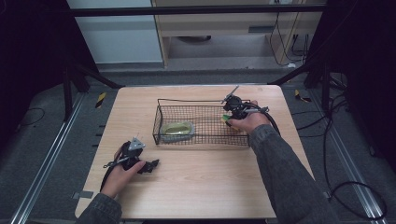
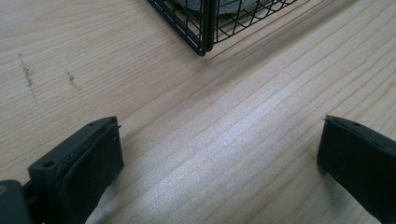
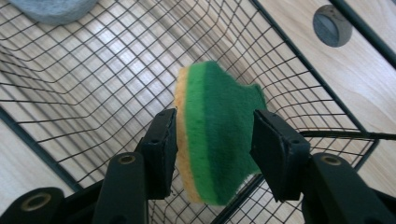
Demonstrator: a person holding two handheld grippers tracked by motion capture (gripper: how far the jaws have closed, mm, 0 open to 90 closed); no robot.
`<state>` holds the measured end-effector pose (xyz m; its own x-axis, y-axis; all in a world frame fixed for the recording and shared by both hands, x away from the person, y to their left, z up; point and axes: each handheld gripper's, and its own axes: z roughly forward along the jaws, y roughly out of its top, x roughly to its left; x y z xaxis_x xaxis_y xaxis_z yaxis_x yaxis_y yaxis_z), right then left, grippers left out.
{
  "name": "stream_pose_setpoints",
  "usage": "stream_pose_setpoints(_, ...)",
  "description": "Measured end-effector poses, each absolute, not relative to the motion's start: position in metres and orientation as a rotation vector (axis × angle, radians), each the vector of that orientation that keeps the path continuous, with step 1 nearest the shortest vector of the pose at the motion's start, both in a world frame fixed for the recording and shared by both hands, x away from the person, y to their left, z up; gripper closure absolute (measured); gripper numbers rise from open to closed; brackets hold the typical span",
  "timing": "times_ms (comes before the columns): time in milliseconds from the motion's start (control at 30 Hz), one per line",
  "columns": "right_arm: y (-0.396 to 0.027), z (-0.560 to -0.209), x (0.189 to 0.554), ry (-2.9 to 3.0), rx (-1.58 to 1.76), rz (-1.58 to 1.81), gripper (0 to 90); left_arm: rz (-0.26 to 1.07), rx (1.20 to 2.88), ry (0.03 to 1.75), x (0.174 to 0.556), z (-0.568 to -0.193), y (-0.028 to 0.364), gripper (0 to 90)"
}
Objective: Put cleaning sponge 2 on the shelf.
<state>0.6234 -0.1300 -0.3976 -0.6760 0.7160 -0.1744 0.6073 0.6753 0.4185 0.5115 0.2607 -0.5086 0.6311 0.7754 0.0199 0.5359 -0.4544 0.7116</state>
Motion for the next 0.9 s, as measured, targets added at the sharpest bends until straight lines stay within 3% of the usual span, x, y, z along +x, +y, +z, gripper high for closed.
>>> stream_pose_setpoints(433,-0.127,-0.390,0.619,2.567,1.042,0.523,49.1,0.451,2.168,1.020,0.512,-0.509,0.261,0.0)
stream_pose_setpoints(900,-0.140,-0.378,0.614,2.492,1.103,0.651,41.1,0.452,2.167,1.020,0.511,-0.509,0.261,0.0)
